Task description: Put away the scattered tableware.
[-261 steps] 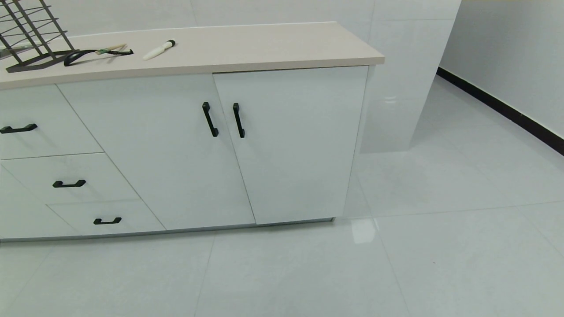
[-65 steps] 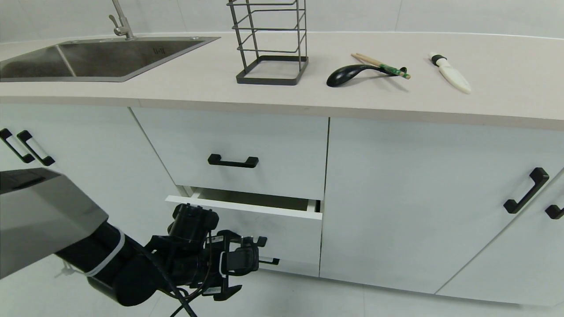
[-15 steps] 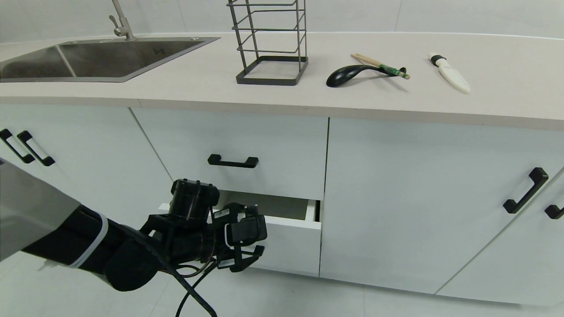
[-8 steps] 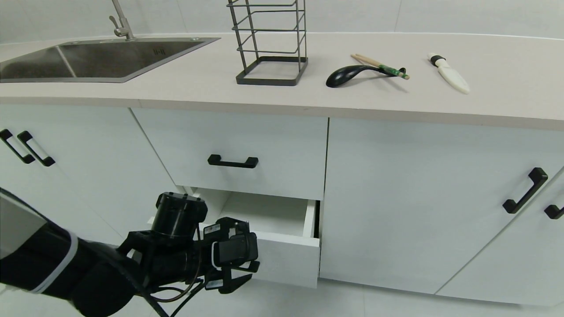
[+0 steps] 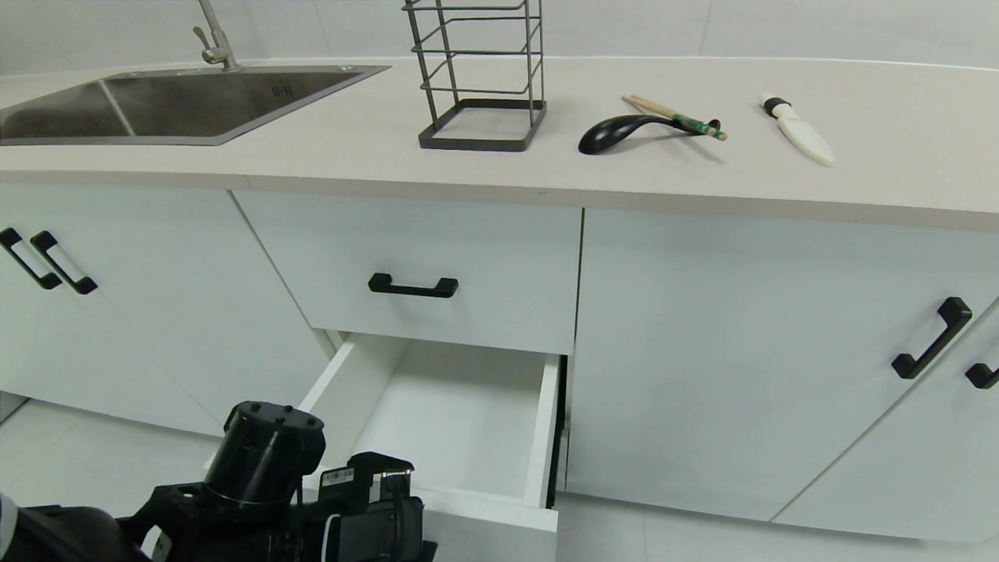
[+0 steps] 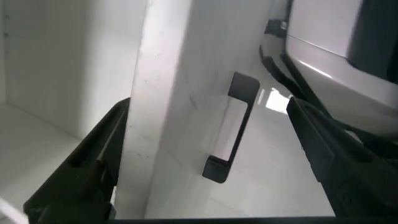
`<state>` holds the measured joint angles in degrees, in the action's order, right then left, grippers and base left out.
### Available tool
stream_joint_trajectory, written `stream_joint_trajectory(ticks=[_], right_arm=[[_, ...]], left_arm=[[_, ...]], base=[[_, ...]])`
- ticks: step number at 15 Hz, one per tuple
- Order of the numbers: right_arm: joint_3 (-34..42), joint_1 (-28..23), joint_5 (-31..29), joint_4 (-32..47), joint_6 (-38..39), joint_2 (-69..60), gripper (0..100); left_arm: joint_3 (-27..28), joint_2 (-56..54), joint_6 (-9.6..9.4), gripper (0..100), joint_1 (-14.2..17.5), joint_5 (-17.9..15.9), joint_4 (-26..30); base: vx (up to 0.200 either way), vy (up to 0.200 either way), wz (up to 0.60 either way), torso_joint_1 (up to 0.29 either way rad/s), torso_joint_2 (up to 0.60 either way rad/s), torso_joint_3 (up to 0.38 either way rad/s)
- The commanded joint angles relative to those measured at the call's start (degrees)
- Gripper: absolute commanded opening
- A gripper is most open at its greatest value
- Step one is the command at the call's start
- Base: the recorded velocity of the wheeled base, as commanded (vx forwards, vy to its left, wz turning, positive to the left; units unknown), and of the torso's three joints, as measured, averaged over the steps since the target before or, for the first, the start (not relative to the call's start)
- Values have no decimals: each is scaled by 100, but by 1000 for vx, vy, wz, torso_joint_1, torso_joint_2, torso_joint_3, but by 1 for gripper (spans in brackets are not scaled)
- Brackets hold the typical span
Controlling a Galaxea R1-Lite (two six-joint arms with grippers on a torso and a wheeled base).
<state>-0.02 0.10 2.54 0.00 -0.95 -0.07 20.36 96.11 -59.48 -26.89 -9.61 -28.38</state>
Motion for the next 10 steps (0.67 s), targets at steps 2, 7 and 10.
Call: stream_joint_trajectory(ticks=[2, 7, 10], right_arm=[[-6, -1, 1, 0, -2, 7, 0], [2, -1, 1, 0, -2, 7, 0], [2, -1, 1, 0, 7, 7, 0]], left_arm=[[-67, -233, -11, 100, -27, -85, -62], [-612, -910, -2, 100, -27, -305, -10], [-454, -1578, 103, 100, -35, -753, 280]], base=[[0, 0, 0, 0, 0, 0], [0, 0, 0, 0, 0, 0], [0, 0, 0, 0, 0, 0]])
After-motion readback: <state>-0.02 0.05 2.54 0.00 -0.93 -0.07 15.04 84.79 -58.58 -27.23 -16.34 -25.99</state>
